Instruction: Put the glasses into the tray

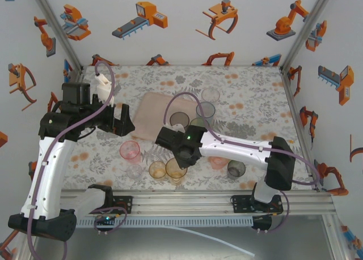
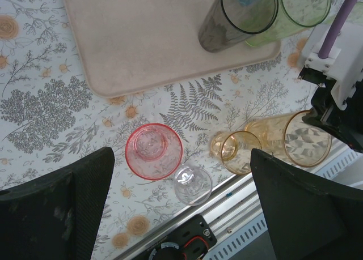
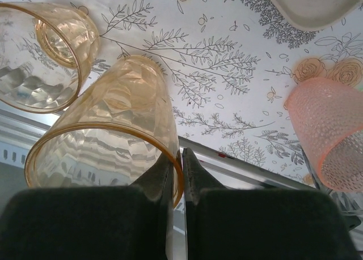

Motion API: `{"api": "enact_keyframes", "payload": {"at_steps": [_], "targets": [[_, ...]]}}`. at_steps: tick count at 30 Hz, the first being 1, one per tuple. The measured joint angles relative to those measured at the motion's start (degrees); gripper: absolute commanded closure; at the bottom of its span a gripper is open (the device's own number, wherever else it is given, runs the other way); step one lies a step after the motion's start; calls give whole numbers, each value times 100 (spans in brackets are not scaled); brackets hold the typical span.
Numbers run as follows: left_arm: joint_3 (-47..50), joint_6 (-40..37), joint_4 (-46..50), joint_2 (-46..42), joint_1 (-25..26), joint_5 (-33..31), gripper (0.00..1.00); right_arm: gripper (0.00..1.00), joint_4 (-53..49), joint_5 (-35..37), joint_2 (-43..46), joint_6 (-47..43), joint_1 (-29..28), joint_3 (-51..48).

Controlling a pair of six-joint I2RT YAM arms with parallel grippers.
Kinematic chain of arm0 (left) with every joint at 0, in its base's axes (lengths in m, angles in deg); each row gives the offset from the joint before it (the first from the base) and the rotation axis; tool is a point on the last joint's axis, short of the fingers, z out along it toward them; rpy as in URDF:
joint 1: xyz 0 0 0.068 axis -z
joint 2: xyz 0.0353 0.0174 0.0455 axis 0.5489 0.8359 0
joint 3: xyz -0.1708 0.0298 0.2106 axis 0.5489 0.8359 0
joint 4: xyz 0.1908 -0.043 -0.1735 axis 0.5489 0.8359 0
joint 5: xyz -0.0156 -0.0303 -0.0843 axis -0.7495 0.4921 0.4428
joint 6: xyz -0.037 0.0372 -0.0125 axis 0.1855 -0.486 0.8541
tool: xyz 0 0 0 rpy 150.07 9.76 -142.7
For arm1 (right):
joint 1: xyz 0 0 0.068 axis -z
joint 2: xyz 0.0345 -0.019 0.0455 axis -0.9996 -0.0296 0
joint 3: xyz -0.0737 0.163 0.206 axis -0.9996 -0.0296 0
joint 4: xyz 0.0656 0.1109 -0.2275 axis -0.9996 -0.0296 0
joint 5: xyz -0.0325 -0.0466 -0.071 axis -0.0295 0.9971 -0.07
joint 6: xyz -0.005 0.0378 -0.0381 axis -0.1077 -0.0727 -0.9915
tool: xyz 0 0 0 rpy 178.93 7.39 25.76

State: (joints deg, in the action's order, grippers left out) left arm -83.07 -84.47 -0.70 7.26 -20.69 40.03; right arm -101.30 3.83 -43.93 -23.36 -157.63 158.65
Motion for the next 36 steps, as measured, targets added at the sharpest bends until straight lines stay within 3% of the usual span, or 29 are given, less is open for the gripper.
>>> {"api": "enact_keyframes", "payload": {"at_steps": [13,18,29,36], "targets": [[-26,0,0,0,0,-37,3,100,-225,131,466,-11,0,-96],[-26,20,0,0,-70,-72,3,100,-518,28,575,-127,52,286],[-26,136,-2,-72,-407,-168,3,100,-1305,-509,542,-846,846,2793],[-26,201,-4,-133,-590,-149,3,100,-1790,-918,-448,-1532,1934,5051]]}}
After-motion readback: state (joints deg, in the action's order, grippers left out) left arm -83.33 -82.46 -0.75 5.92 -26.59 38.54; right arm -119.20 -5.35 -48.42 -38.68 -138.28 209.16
